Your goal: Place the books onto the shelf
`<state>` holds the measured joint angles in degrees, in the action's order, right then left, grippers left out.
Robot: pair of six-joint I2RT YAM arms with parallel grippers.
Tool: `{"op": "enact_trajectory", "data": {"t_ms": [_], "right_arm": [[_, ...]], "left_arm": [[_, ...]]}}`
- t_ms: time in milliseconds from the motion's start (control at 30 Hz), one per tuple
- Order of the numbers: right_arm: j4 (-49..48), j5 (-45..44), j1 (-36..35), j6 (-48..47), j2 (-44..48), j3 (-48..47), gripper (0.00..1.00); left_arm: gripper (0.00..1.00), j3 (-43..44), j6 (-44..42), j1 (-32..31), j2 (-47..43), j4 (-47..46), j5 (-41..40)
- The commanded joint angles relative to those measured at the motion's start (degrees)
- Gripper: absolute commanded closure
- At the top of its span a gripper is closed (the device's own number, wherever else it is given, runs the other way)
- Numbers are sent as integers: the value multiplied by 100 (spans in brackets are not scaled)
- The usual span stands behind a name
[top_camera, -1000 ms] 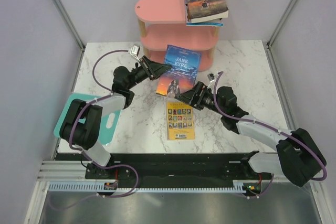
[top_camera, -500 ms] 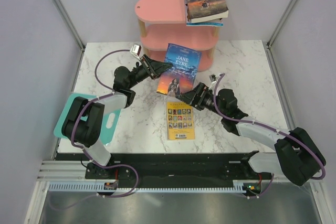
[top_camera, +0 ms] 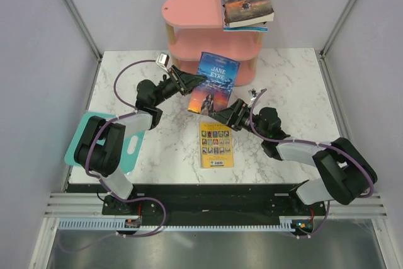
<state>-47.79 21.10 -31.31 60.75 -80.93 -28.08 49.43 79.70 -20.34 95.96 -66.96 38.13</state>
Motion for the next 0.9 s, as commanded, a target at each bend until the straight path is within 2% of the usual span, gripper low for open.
{"op": "enact_trajectory", "data": {"t_ms": [0, 167, 267, 467, 700, 867], "right_arm": [[-635, -36, 55, 86, -178, 92, 2], [-512, -220, 64, -195, -81, -14, 2], [-784, -317, 55, -161, -90, 39, 2], [-969, -414, 72, -11, 67, 320, 2], [92, -994, 160, -721, 1507, 610, 2], [472, -1249, 169, -898, 1887, 742, 2]], "left_arm": [[98, 295, 696, -76, -385, -1179, 37], [98, 138, 836, -93, -307, -1371, 28], [98, 23, 942, -84, -219, -1504, 19], [98, 242, 1030, -67, -8, -1566, 63], [98, 1006, 1600, -84, 563, -1899, 168], [98, 1525, 1812, -339, 967, -2031, 256]]}}
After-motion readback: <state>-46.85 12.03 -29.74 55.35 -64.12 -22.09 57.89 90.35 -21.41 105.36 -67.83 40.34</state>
